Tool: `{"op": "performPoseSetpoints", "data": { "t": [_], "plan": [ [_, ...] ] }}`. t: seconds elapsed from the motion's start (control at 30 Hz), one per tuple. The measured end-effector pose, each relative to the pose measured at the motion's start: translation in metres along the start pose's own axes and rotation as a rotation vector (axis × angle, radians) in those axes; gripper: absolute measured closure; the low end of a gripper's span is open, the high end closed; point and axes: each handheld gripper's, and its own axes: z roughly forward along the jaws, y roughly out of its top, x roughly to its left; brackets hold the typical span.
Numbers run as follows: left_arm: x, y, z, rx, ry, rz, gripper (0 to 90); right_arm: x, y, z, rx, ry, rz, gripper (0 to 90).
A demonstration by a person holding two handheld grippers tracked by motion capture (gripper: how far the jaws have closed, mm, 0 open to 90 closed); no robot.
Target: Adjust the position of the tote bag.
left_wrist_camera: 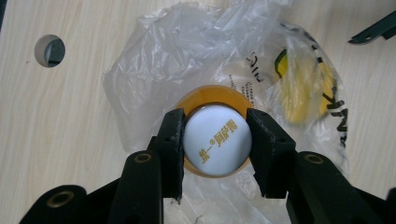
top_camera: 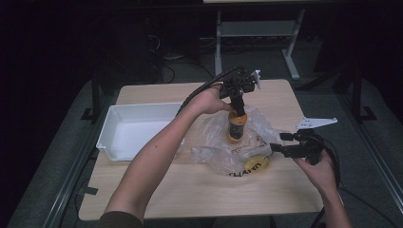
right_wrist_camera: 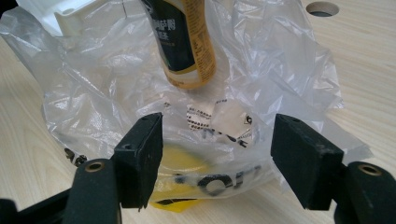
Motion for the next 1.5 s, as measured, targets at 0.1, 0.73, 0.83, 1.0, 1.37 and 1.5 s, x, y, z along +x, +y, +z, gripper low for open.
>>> {"op": "performPoseSetpoints", "data": {
  "t": [0.1, 0.73, 0.83, 1.0, 1.37, 1.5],
  "plan": [
    [-0.003, 0.0, -0.005, 0.004, 0.006, 0.009, 59.1, 0.0, 0.0, 0.0, 0.003, -0.004, -0.008, 33.5],
    [-0.023, 0.007, -0.043, 0.013, 0.025, 0.042, 59.2, 0.002, 0.002, 0.001, 0.0, -0.015, -0.007, 30.7],
    [-0.024, 0.007, -0.051, 0.0, 0.025, 0.033, 59.2, 0.002, 0.002, 0.001, -0.001, -0.016, -0.008, 29.7],
    [-0.024, 0.005, -0.063, -0.008, 0.024, 0.026, 59.2, 0.001, 0.002, 0.0, -0.004, -0.021, 0.0, 28.8],
    [-0.018, -0.013, -0.087, -0.021, 0.054, -0.012, 59.2, 0.0, 0.001, -0.002, -0.008, -0.036, 0.011, 25.9],
    [-0.015, -0.021, -0.096, -0.018, 0.068, -0.03, 59.2, 0.0, 0.002, -0.002, -0.01, -0.042, 0.014, 25.7]
  ]
}}
